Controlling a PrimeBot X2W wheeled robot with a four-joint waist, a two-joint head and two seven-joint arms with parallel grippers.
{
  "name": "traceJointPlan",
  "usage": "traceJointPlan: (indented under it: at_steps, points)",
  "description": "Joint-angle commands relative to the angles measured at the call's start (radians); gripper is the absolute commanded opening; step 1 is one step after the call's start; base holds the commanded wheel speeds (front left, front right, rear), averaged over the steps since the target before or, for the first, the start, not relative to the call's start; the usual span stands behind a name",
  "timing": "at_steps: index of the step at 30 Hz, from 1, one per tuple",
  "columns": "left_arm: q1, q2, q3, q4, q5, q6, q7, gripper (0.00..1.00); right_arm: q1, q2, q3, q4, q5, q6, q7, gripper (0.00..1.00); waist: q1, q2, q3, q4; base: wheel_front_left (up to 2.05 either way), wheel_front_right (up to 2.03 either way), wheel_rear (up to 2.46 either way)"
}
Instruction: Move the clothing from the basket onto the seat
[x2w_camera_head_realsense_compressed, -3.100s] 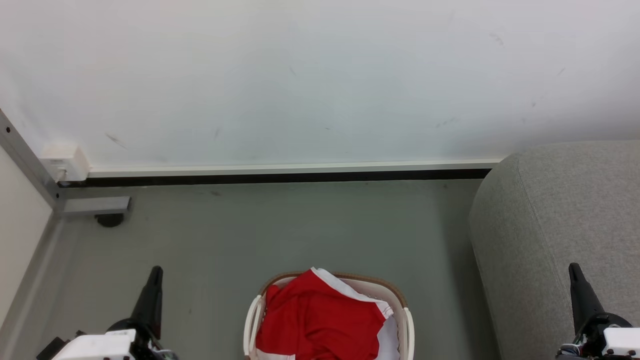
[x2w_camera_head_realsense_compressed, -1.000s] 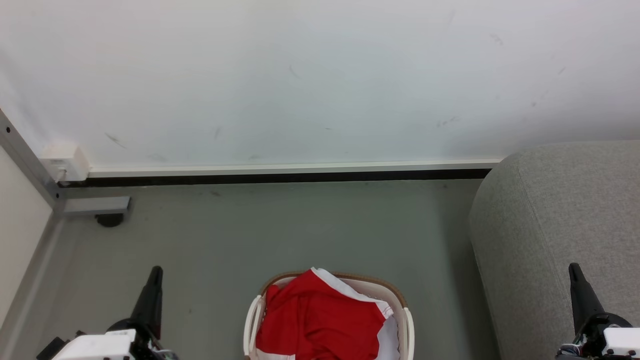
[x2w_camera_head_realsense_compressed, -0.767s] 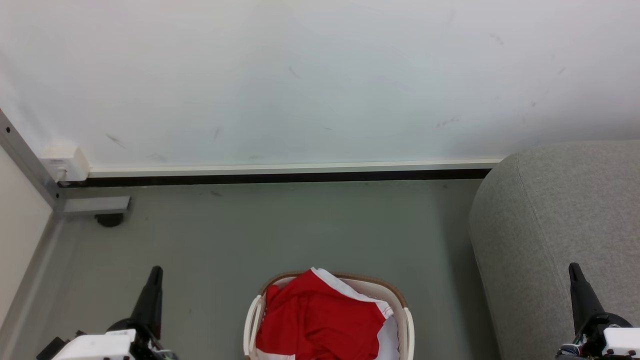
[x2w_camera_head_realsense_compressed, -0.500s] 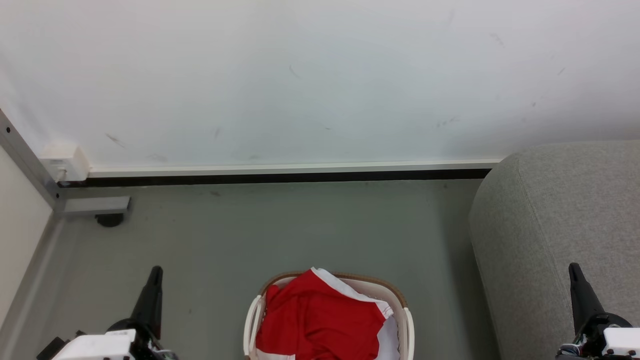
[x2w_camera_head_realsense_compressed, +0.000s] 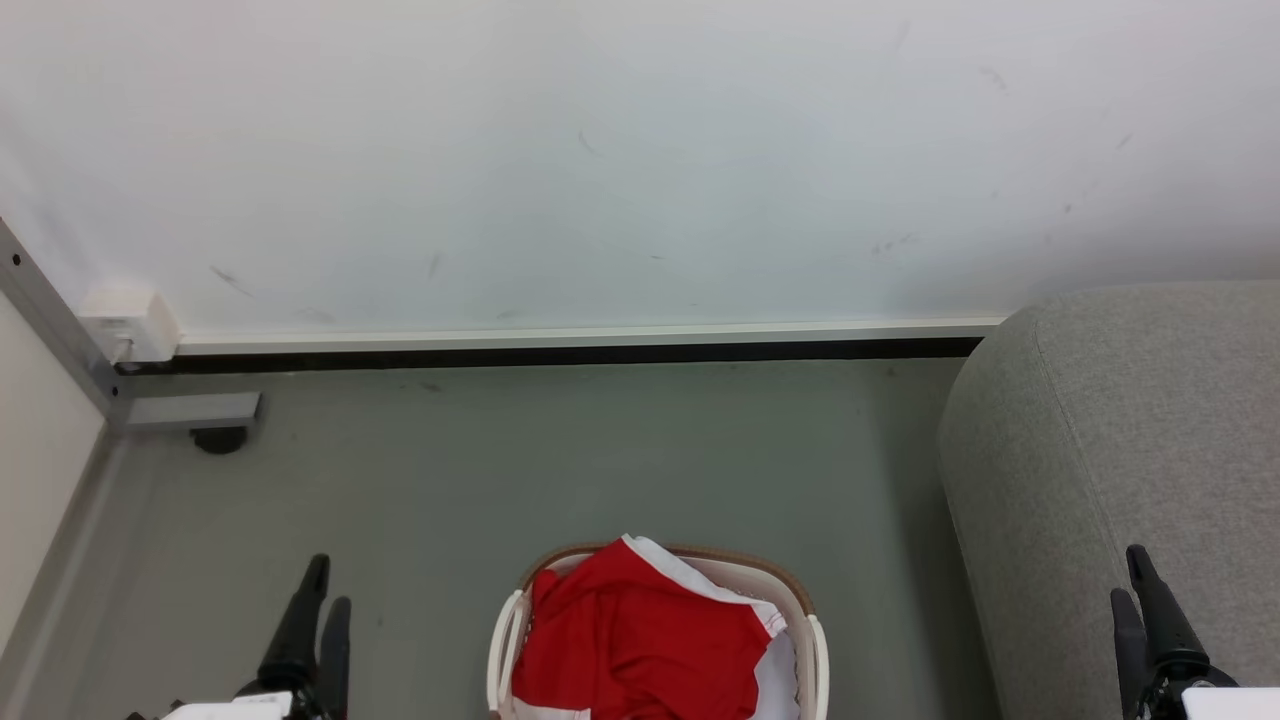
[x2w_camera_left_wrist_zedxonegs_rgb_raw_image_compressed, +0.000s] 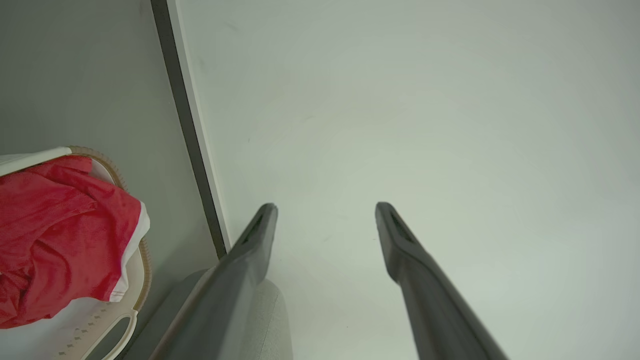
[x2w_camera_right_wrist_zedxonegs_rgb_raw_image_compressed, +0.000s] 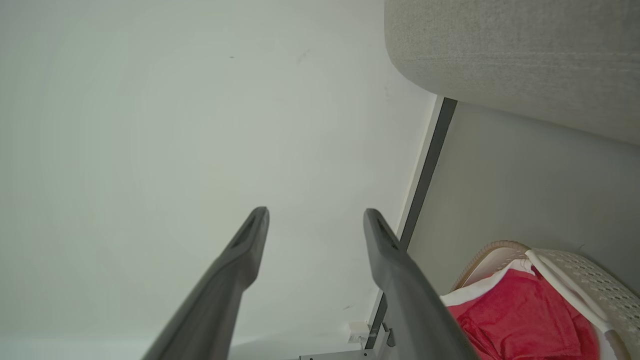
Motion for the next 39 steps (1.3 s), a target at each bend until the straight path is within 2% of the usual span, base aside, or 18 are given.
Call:
traceJointPlan:
  at_steps: [1, 8, 18, 24, 39]
  points:
    - [-0.016, 0.007, -0.003, -0.018, 0.014, 0.000, -0.009, 1.00, -0.013, -0.008, 0.006, -0.022, -0.026, 0.000, -0.010, 1.00, 0.0000, 0.0000, 0.000, 0.000, 0.00, 0.00, 0.00]
    - [-0.009, 0.008, -0.012, -0.025, 0.108, 0.000, -0.044, 1.00, -0.003, -0.010, 0.035, -0.047, -0.193, 0.000, -0.045, 1.00, 0.0000, 0.0000, 0.001, 0.001, 0.00, 0.00, 0.00]
    - [0.009, 0.010, -0.016, -0.056, 0.395, 0.021, -0.088, 1.00, 0.011, -0.011, 0.065, -0.070, -0.436, 0.000, -0.089, 1.00, 0.0000, 0.0000, 0.002, 0.003, 0.00, 0.00, 0.00]
    - [0.022, 0.011, -0.031, -0.087, 0.539, 0.029, -0.112, 1.00, 0.014, -0.012, 0.071, -0.054, -0.551, 0.000, -0.114, 1.00, 0.0000, 0.0000, 0.002, 0.004, 0.00, 0.00, 0.00]
    - [0.048, 0.029, -0.064, -0.132, 0.785, 0.052, -0.167, 1.00, 0.015, -0.015, 0.096, -0.042, -0.790, -0.001, -0.168, 1.00, 0.0000, 0.0000, 0.001, 0.005, 0.00, 0.00, 0.00]
